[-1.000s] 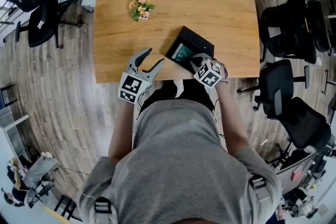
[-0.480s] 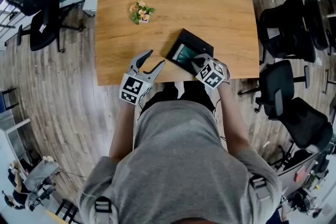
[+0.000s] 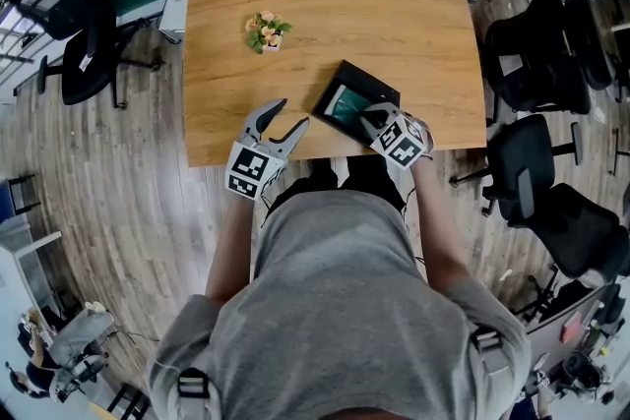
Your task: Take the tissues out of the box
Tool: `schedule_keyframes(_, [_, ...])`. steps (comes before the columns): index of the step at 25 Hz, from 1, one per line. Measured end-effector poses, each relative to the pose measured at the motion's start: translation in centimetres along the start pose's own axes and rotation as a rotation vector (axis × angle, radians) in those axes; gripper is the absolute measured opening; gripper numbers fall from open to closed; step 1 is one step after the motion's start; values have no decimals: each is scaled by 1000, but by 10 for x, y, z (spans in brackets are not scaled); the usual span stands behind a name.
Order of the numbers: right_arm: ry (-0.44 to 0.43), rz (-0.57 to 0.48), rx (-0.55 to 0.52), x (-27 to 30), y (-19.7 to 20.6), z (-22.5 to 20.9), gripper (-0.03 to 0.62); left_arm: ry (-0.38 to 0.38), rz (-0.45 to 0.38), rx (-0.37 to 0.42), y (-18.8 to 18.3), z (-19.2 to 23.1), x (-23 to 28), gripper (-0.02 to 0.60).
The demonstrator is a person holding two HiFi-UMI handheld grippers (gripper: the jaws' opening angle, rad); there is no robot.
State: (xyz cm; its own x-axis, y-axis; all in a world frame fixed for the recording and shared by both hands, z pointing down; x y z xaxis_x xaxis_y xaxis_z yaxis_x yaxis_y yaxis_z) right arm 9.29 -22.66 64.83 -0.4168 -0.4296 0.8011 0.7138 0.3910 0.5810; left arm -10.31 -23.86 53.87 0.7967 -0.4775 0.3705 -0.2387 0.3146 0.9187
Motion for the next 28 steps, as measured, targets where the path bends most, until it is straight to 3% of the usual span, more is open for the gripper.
schedule_keyframes(28, [64, -176, 26, -61, -47, -25, 12, 15, -22, 42, -18, -5, -4, 242])
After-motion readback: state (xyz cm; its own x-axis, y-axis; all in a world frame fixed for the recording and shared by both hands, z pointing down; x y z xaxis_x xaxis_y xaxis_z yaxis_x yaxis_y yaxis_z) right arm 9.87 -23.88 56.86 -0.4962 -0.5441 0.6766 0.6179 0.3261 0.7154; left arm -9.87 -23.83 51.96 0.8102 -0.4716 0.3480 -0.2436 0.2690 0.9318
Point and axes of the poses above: the fingertips, and each gripper's own axes: x forward along the fingers, z to its left, y out of its underside, the point moved 4 cm from there along -x, backward along the fingers, and after that the axes turned 7 degrees about y, right-handed, at the moved point
